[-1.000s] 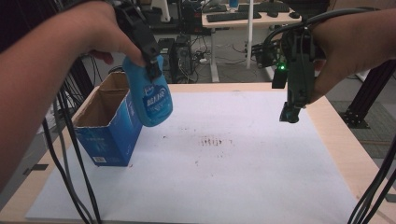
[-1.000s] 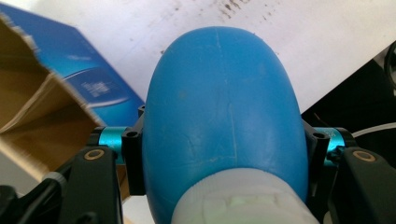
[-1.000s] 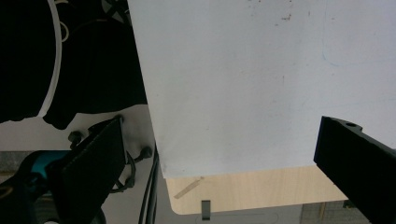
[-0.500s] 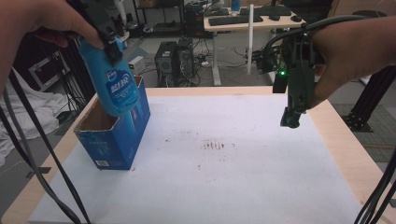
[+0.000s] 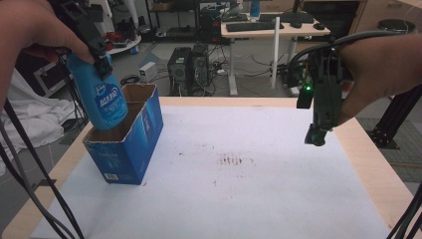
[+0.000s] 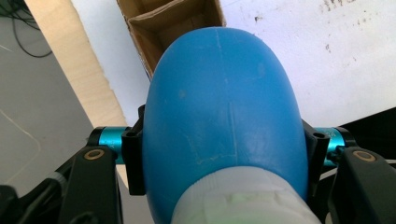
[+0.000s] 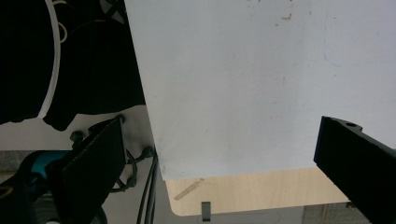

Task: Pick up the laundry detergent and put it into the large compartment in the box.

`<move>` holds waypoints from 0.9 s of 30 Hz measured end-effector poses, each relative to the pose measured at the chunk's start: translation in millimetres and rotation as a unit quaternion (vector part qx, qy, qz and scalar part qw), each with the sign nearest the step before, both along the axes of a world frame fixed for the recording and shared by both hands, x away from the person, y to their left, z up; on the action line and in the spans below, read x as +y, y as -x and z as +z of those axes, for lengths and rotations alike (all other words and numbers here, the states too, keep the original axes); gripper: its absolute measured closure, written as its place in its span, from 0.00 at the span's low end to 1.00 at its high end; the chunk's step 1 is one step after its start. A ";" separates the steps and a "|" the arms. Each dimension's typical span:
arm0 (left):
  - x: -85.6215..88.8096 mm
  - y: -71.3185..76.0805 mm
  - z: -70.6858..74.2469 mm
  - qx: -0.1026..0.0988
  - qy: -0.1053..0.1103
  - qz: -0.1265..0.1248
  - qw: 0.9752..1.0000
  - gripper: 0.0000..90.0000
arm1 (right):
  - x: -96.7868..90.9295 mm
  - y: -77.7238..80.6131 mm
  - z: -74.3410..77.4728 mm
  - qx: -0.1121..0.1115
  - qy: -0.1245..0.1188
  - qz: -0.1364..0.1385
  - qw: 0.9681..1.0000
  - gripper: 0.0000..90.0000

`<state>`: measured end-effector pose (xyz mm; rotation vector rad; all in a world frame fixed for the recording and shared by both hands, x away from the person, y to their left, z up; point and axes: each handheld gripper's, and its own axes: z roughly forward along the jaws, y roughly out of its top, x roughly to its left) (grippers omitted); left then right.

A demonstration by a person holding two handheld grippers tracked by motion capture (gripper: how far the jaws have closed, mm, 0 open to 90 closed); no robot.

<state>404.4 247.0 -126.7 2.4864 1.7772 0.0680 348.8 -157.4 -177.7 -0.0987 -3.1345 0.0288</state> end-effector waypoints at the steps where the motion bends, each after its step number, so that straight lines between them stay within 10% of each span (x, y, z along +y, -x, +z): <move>1: 1.2 -1.0 -2.5 0.002 0.000 -0.003 1.000 0.42 | 0.0 -0.4 -0.4 0.001 0.002 -0.002 1.000 0.02; 14: 2.7 -14.3 -62.6 0.022 -0.008 -0.071 0.997 0.42 | 0.6 -3.9 -5.9 0.006 0.002 -0.008 1.000 0.02; 27: 1.5 -26.2 -124.0 0.051 -0.029 -0.139 0.989 0.42 | -0.5 -8.7 -16.1 0.015 0.008 -0.011 1.000 0.02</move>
